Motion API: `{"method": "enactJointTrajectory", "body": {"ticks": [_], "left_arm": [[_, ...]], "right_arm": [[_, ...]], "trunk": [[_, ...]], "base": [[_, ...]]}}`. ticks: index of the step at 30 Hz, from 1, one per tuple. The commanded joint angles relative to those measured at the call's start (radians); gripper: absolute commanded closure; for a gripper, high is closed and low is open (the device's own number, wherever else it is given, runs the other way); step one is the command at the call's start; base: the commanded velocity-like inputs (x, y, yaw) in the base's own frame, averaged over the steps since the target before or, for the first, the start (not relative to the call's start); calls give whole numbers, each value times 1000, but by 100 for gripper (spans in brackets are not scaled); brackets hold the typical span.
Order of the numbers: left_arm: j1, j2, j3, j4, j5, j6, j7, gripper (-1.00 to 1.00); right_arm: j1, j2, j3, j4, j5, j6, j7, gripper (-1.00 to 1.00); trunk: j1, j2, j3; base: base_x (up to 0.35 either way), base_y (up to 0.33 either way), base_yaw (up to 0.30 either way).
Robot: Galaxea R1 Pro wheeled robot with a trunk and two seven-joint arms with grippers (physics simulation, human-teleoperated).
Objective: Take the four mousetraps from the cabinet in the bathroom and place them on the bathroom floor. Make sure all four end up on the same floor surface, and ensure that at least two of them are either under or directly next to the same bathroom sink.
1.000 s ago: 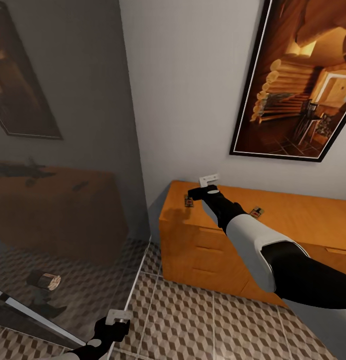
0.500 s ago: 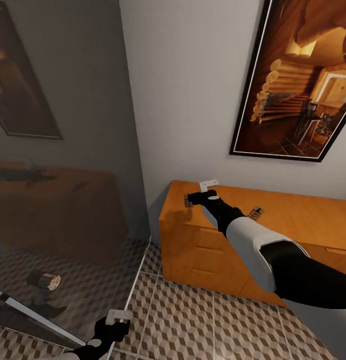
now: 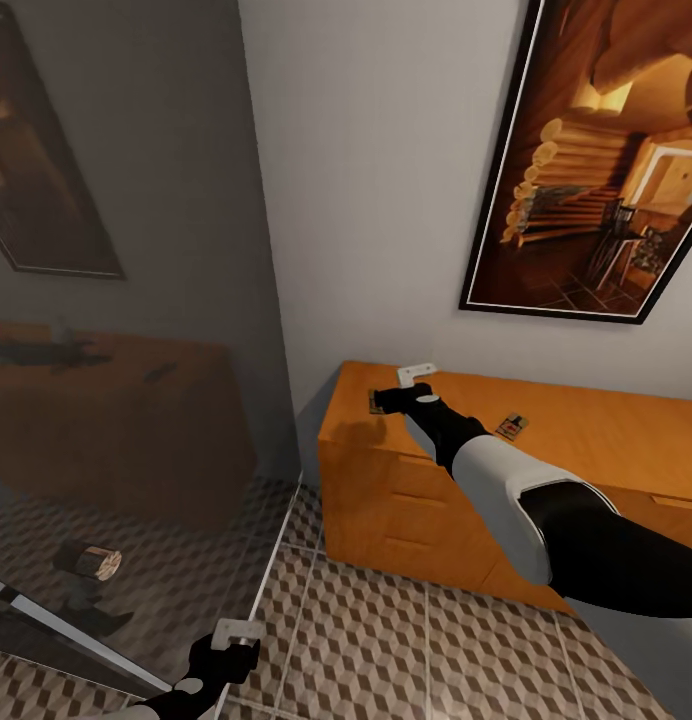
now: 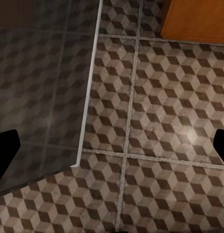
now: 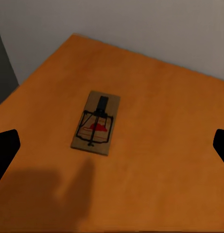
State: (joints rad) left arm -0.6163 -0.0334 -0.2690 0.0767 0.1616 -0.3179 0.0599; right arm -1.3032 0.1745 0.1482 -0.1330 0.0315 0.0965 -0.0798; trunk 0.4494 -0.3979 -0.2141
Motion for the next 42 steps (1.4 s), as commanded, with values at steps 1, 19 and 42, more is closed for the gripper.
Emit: {"method": "enactJointTrajectory", "body": {"ticks": [1,19,42], "left_arm": [[-2,-1,-9,5,9,-7,1,-100],[-2,0,-9,5,9,-7,1,-100],[-2,-1,-9,5,9,-7,1,-100]], "right_arm": [[-1,0,6,2,3,6,-1,-100],[0,0,6,54,-1,-75,30,-100],[1,0,5,61,-74,-151,114,-100]], "trunk": [[1,-2,-2],[1,-2,-2],[1,-2,-2]], "base": [[0,0,0],[0,0,0],[0,0,0]]}}
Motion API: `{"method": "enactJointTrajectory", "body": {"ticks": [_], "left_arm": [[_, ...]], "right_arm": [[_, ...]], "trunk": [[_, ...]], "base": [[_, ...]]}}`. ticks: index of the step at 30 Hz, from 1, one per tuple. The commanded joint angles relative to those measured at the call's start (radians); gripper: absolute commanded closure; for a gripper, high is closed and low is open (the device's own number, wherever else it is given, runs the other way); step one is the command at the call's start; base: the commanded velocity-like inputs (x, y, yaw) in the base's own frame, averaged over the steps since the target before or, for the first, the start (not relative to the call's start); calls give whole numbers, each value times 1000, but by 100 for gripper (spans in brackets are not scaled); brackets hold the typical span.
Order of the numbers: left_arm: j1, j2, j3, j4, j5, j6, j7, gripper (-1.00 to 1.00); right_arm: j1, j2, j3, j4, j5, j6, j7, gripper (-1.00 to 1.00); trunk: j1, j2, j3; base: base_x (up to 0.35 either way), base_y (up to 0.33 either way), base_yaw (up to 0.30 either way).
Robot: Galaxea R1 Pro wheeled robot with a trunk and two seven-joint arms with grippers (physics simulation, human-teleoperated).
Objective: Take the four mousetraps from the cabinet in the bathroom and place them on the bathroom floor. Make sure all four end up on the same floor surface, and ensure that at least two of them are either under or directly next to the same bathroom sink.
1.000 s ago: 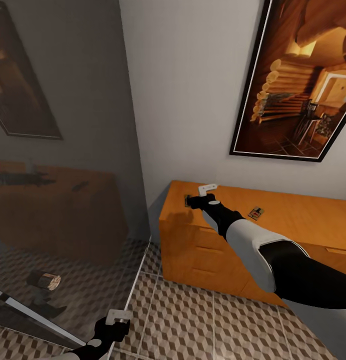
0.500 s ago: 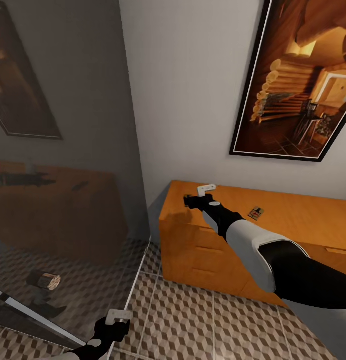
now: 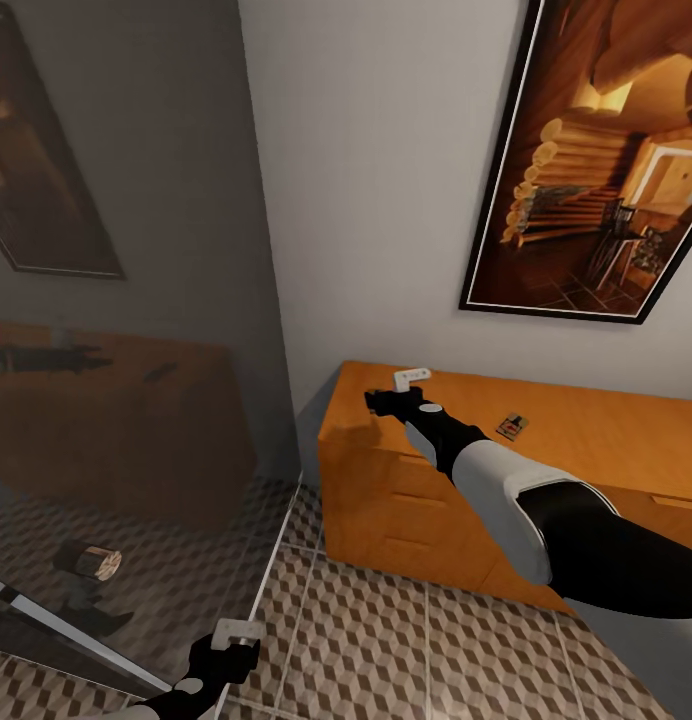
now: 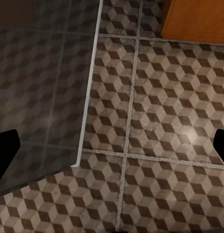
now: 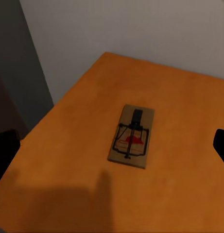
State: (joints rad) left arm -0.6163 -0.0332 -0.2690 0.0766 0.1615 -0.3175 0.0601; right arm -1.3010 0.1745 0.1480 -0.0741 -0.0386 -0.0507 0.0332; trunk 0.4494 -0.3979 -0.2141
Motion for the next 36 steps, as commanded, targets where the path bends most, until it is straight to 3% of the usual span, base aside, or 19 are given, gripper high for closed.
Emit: {"method": "enactJointTrajectory", "body": {"ticks": [1,11,17,23,36], "left_arm": [[-2,-1,-9,5,9,-7,1,-100],[-2,-1,-9,5,9,-8,1,-100],[-2,-2,-9,5,9,-6,1,-100],[-2,-2,-9,5,9,-7,0,-100],[-2,-2,-9,5,8,-7,0,-100]], "right_arm": [[-1,0,5,2,-4,-5,3,-100],[0,0,5,2,-14,-10,20,-100],[0,0,5,2,-75,-11,40,-100],[0,0,5,2,-99,-11,45,-100],[0,0,5,13,-105,-12,45,-100]], "trunk": [[1,-2,-2],[1,-2,-2],[1,-2,-2],[1,-2,-2],[1,-2,-2]], "base": [[0,0,0],[0,0,0],[0,0,0],[0,0,0],[0,0,0]]}}
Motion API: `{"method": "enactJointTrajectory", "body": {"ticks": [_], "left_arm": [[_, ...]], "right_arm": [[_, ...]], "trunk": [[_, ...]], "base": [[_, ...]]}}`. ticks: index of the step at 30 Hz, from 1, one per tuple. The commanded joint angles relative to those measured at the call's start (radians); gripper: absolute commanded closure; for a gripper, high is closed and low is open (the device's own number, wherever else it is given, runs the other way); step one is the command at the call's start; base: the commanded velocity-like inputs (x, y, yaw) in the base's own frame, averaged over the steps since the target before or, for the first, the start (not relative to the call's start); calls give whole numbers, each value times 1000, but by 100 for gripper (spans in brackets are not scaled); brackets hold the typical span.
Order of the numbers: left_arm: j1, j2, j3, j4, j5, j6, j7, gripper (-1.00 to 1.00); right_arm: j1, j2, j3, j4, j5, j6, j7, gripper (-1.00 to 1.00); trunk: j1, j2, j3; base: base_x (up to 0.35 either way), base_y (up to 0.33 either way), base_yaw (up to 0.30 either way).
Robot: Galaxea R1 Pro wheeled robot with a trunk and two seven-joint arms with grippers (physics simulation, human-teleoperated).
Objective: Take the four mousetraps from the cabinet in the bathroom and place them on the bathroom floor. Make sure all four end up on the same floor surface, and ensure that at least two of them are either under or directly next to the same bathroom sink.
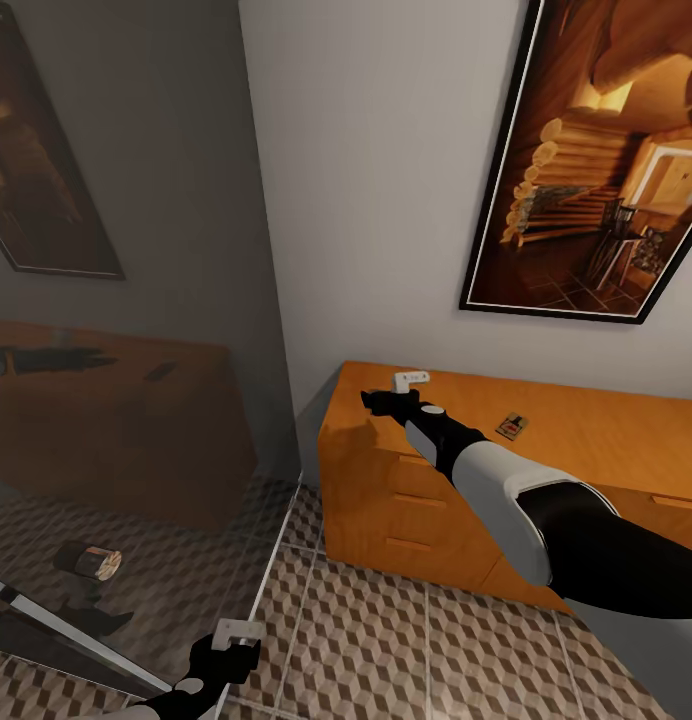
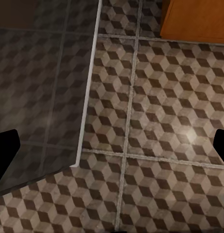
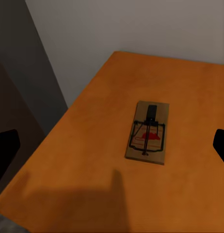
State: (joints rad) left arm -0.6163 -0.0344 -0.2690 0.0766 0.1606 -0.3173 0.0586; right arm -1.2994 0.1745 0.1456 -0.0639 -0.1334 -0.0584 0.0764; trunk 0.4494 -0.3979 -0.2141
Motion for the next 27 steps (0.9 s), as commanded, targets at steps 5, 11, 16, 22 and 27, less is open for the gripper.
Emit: {"method": "enactJointTrajectory", "body": {"ticks": [5,11,16,22,27], "left_arm": [[-2,-1,-9,5,9,-7,1,-100],[-2,-1,-9,5,9,-8,1,-100],[-2,-1,-9,5,9,-8,1,-100],[-2,-1,-9,5,9,-8,1,-100],[-2,-1,-9,5,9,-7,1,-100]], "right_arm": [[-1,0,8,10,-10,-7,-2,-100],[-1,0,8,36,-9,-51,-5,-100],[-1,0,8,42,-9,-71,-6,-100],[0,0,8,44,-9,-76,-6,-100],[3,0,8,44,-9,-78,-6,-100]], "trunk": [[1,-2,-2],[1,-2,-2],[1,-2,-2],[1,-2,-2],[1,-2,-2]], "base": [[38,-1,0],[72,-58,0],[25,-49,0],[7,-15,0],[2,-32,0]]}}
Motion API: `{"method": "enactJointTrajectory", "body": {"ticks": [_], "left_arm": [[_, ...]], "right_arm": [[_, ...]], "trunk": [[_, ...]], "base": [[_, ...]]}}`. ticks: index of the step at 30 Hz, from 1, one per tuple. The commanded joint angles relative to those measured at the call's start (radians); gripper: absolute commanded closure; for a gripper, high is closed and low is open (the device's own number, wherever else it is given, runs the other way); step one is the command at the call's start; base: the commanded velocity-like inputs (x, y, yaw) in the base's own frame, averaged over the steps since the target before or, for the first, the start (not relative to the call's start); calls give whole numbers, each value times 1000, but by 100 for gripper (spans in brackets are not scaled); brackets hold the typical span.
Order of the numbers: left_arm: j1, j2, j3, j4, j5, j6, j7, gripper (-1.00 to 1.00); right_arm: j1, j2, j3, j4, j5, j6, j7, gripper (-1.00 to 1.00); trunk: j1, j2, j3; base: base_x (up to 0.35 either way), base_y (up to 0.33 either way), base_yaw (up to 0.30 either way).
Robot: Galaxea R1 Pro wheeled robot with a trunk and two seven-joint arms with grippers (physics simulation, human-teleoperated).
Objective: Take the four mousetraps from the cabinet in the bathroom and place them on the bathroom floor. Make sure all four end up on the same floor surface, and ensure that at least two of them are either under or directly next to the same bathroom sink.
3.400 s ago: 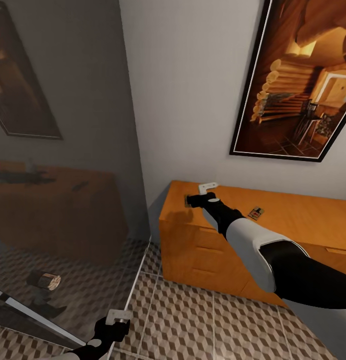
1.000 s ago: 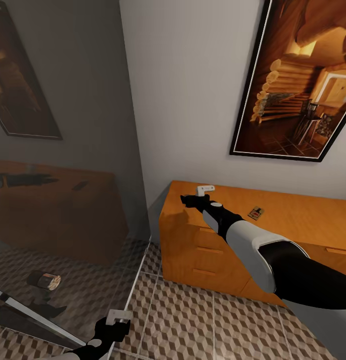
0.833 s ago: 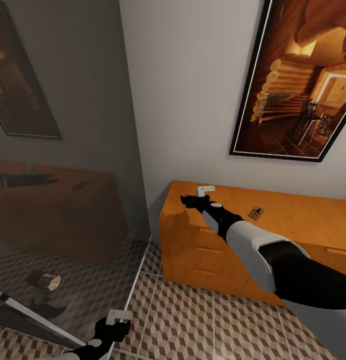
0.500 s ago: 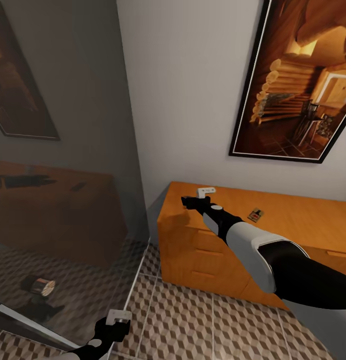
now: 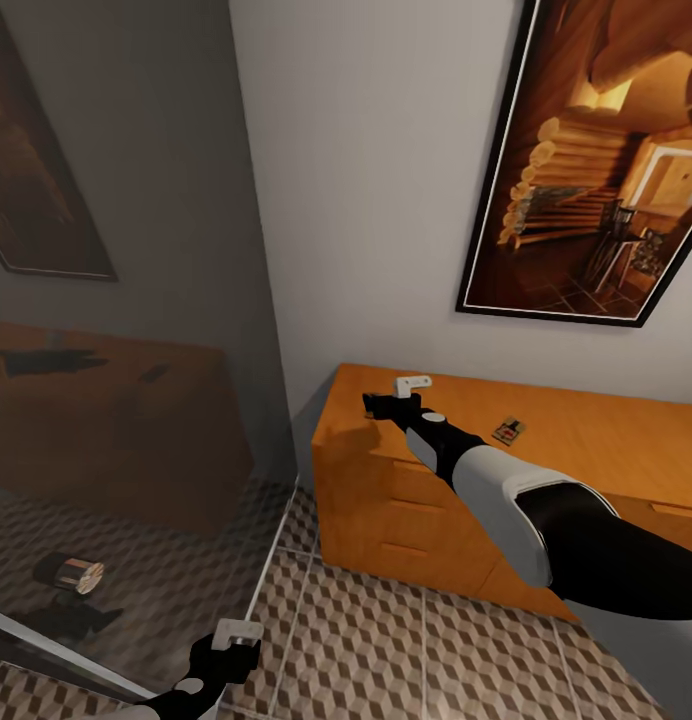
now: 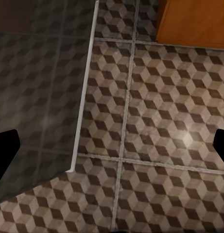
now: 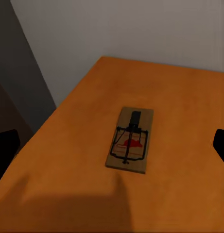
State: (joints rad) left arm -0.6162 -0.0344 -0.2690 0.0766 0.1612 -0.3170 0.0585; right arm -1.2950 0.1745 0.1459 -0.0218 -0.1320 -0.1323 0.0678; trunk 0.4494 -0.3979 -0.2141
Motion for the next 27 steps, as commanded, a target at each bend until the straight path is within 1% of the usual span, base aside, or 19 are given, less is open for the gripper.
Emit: {"method": "enactJointTrajectory", "body": {"ticks": [1,10,27], "left_arm": [[-2,-1,-9,5,9,-7,1,-100],[-2,-1,-9,5,9,-8,1,-100],[-2,-1,-9,5,8,-8,1,-100]], "right_arm": [[-1,0,8,2,-11,-4,3,-100],[1,0,9,2,-11,-5,3,-100],[16,0,9,3,-11,-5,2,-100]], "trunk": [[1,-2,-2],[1,-2,-2],[1,-2,-2]], "base": [[1,-102,0],[0,-143,0],[12,-13,0]]}}
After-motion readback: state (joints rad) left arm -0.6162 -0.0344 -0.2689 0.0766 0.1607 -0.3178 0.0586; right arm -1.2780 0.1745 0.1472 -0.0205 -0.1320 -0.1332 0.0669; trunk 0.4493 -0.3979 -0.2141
